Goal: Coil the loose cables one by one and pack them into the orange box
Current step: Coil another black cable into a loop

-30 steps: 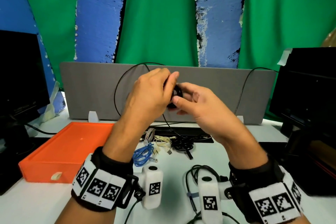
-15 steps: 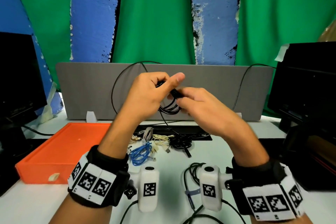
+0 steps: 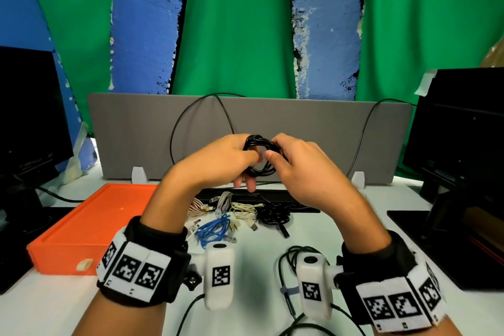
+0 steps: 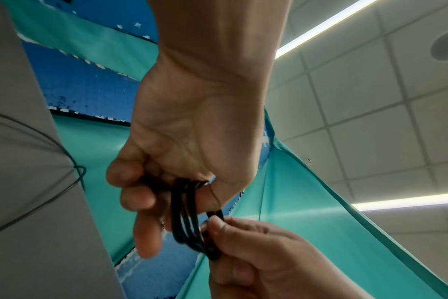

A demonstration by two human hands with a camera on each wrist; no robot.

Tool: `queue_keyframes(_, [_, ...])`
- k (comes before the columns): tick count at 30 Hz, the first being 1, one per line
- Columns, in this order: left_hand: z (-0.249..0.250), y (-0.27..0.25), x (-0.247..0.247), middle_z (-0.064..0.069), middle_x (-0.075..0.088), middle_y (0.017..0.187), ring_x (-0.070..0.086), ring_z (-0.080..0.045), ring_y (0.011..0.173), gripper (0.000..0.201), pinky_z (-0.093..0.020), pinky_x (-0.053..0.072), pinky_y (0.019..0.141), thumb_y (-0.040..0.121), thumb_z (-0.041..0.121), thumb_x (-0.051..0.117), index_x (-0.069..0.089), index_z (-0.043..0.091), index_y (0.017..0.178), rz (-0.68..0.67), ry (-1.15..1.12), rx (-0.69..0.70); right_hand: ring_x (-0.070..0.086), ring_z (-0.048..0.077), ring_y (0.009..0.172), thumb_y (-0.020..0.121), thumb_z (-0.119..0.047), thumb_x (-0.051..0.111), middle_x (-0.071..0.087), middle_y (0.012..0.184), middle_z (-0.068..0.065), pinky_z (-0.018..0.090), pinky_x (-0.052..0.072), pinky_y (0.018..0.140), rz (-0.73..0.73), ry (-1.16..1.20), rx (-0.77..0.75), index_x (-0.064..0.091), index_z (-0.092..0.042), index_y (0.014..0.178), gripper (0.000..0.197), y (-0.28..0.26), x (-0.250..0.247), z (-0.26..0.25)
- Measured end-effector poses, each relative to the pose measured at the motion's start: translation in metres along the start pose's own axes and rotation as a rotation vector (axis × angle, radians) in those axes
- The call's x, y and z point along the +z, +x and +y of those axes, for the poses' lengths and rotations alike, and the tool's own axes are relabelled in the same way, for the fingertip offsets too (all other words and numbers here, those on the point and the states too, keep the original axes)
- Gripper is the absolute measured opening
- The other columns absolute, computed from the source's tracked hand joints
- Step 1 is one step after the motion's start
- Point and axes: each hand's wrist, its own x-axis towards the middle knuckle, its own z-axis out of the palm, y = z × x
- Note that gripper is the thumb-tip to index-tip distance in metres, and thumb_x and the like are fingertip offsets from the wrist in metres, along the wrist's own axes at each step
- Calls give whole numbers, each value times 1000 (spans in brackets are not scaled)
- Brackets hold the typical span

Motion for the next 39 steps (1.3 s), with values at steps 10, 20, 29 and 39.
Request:
queue_keyframes(10, [-11, 10, 2, -11, 65, 82, 55, -23, 77, 26, -31, 45, 66, 96, -3, 45, 62, 8, 111, 42, -387, 83, 49, 15, 63, 106, -38, 40, 54, 75, -4, 34, 34, 51, 70, 81, -5, 41, -24, 102, 15, 1, -4, 4])
queue_keyframes(20, [-14, 14, 2, -4, 72, 103, 68, -21, 92, 28, -44, 49, 88, 93, -4, 56, 66, 17, 107, 136, -321, 243, 61, 21, 65, 104, -36, 45, 62, 76, -2, 47, 53, 63, 119, 241, 14, 40, -25, 100, 13, 5, -5, 12])
queue_keyframes(29, [-3, 17, 11, -1, 74, 86, 74, -12, 78, 23, -40, 57, 82, 95, 38, 61, 65, 15, 98, 470, -204, 225, 59, 20, 55, 106, -25, 49, 59, 59, 1, 34, 53, 61, 117, 863, 159, 48, -12, 101, 14, 11, -5, 11])
queue_keyframes(39, [-2, 13, 6, 1, 75, 92, 73, -13, 83, 20, -45, 58, 87, 98, 36, 58, 68, 20, 103, 382, -233, 130, 71, 23, 75, 102, -18, 54, 72, 74, -3, 31, 58, 73, -30, 958, 190, 64, -9, 101, 13, 10, -11, 15])
